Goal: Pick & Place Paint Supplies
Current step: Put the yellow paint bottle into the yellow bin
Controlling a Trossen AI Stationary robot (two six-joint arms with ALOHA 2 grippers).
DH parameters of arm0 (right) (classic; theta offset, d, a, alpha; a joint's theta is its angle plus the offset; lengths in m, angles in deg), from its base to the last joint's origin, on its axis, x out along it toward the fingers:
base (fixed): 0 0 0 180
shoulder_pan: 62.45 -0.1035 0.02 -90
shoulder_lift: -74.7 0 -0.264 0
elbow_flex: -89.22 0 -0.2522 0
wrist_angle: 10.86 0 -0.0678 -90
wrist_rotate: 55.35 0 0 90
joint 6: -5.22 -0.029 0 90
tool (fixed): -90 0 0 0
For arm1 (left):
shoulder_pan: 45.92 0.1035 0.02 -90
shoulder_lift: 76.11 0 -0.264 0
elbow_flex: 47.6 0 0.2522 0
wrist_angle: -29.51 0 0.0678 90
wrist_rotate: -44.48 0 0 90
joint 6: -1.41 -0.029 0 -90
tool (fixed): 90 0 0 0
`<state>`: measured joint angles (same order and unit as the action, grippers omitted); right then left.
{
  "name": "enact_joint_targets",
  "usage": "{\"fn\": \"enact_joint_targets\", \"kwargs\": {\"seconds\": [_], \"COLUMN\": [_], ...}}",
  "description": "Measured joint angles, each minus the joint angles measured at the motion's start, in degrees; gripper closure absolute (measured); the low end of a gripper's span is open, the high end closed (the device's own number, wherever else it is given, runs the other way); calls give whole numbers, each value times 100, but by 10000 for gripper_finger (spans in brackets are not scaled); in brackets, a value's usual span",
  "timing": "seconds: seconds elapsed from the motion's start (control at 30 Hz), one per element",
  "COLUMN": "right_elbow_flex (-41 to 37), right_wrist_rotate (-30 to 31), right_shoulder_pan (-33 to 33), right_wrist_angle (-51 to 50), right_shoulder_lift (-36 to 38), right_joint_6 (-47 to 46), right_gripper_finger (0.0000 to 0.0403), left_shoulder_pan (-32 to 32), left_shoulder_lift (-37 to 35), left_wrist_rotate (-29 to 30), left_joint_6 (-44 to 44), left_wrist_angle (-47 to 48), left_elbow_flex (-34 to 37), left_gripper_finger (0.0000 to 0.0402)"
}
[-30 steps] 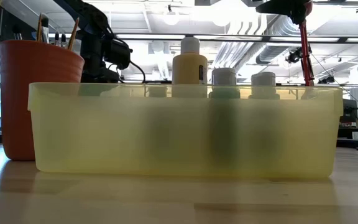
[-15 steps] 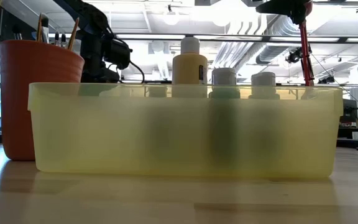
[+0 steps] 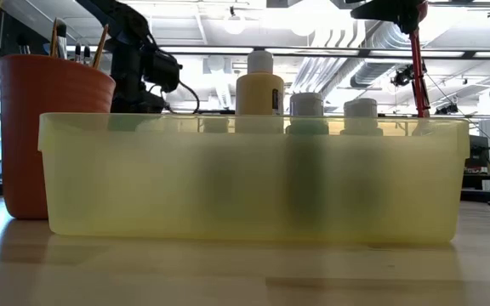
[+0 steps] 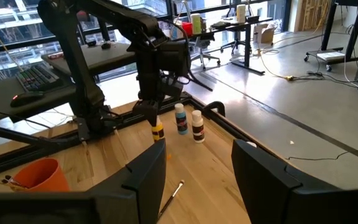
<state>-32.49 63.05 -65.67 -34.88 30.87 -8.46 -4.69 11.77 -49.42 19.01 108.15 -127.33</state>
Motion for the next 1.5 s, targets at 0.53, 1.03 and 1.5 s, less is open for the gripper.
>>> {"fn": "enact_joint_targets", "kwargs": {"seconds": [0.53, 1.03, 1.5], "right_elbow_flex": [0, 0, 0], "right_wrist_rotate": [0, -1, -7], "right_shoulder_pan": [0, 0, 2], "right_wrist_angle": [2, 3, 4], "right_shoulder_lift": [0, 0, 0], "right_joint_6": [0, -2, -24], "right_gripper_finger": [229, 229, 229], "left_shoulder_pan": [-283, -2791, -5084], "left_shoulder_lift": [2, -7, 707], "left_wrist_rotate": [276, 625, 1075], "left_joint_6": [-255, 1121, 2691], "left_wrist_angle": [1509, 2531, 2510], "left_elbow_flex": [-2656, -4890, -4874], "left_gripper_finger": [281, 281, 281]}}
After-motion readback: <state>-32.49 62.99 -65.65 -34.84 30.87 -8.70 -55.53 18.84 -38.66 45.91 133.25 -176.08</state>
